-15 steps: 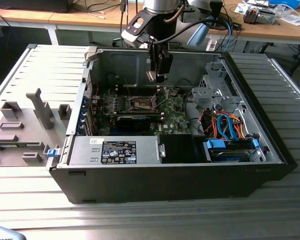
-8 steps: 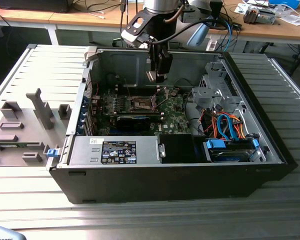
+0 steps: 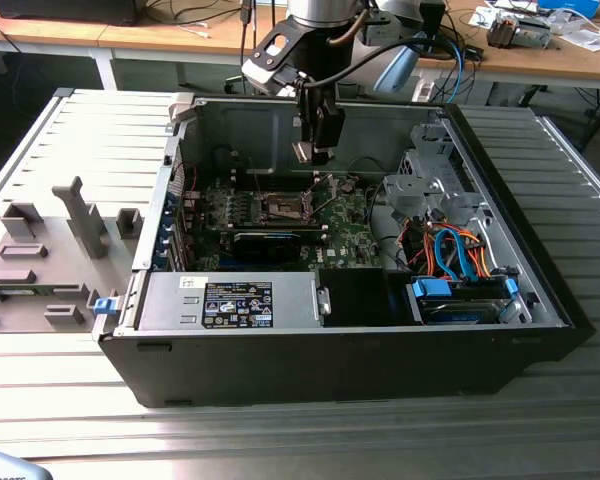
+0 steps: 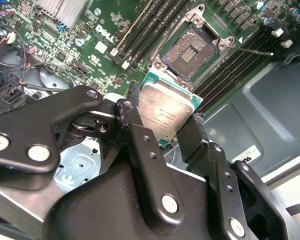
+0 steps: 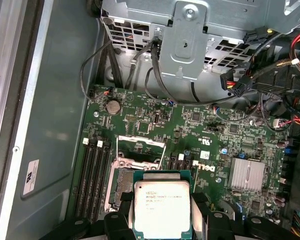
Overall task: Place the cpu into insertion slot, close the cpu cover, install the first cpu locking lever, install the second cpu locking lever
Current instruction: 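Place the cpu into insertion slot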
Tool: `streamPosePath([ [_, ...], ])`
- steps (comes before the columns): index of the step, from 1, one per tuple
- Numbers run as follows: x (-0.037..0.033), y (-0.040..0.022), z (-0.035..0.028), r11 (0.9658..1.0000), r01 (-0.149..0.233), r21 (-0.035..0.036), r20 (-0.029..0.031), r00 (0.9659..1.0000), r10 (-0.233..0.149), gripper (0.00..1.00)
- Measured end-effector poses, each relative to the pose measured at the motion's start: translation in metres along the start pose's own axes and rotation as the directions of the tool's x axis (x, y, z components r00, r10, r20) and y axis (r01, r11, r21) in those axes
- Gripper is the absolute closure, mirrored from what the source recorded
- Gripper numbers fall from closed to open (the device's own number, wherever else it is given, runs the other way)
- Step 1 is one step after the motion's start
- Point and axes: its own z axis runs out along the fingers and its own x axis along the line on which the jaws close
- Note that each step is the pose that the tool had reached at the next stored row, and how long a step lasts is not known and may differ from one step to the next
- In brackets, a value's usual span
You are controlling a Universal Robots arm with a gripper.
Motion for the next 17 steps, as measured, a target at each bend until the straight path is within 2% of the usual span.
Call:
streamPosePath([
  [17,0.0,0.0,0.0,0.9998,-0.017,0.0004,0.0007,0.9998,0.017,0.46],
])
